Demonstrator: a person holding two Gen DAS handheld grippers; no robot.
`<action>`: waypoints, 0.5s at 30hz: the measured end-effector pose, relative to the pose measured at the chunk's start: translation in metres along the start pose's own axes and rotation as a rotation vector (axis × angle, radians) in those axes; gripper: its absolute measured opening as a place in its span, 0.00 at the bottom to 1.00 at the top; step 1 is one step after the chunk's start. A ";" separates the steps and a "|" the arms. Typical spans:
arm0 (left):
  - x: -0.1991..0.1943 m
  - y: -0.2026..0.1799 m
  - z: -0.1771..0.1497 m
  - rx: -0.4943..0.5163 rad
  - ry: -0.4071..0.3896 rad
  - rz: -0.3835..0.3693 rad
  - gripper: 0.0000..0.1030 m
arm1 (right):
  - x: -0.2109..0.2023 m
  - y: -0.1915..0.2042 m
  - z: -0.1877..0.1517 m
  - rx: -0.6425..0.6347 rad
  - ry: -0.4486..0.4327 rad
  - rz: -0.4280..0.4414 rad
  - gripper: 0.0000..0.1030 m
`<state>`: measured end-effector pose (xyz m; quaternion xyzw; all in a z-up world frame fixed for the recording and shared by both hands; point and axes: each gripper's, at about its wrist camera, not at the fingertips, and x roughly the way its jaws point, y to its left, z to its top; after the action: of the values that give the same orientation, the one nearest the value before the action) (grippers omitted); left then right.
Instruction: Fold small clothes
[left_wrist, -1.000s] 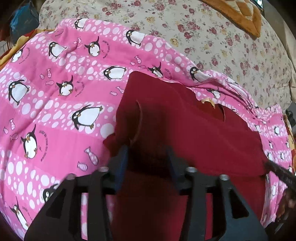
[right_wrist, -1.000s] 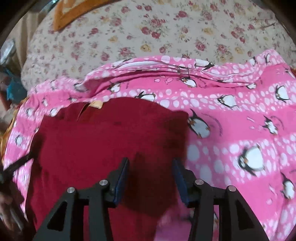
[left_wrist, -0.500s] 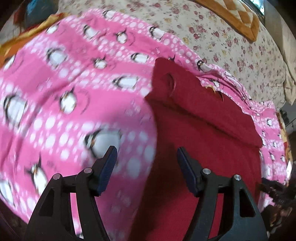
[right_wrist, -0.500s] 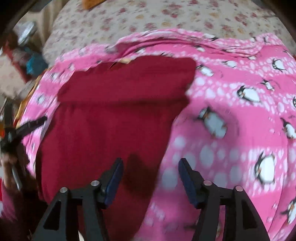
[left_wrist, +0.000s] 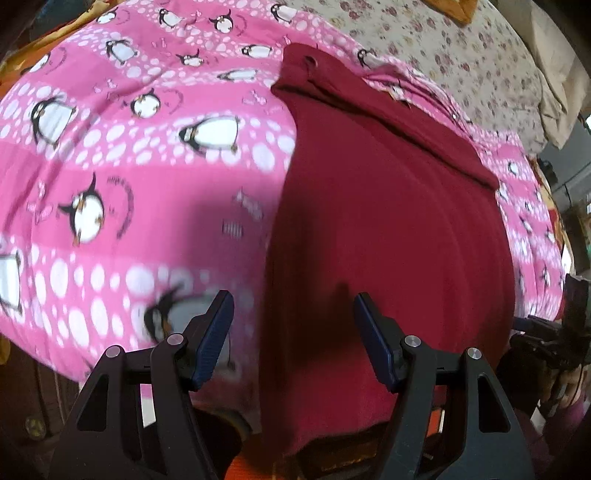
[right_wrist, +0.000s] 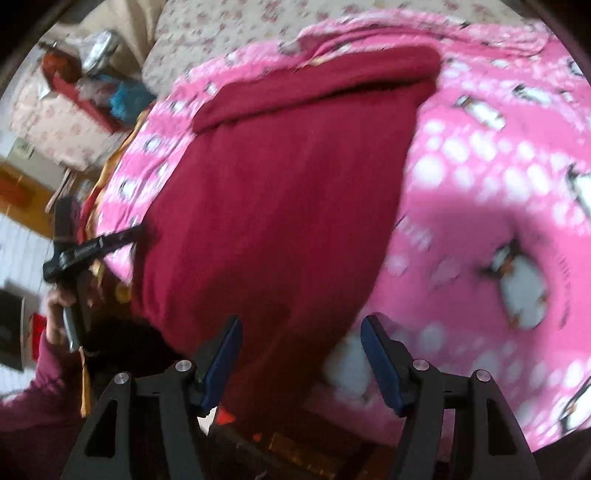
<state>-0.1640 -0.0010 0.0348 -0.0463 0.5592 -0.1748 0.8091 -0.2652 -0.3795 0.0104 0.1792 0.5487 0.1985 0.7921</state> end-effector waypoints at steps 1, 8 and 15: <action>0.000 0.001 -0.006 -0.003 0.006 -0.007 0.65 | 0.003 0.003 -0.004 -0.012 0.011 0.012 0.63; -0.003 0.003 -0.033 -0.016 0.025 -0.036 0.65 | 0.027 0.017 -0.025 -0.040 0.091 0.077 0.63; 0.008 0.007 -0.052 -0.038 0.091 -0.042 0.65 | 0.037 0.015 -0.035 -0.022 0.130 0.106 0.63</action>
<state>-0.2075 0.0091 0.0068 -0.0653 0.5975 -0.1832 0.7779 -0.2881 -0.3453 -0.0235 0.1860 0.5864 0.2572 0.7452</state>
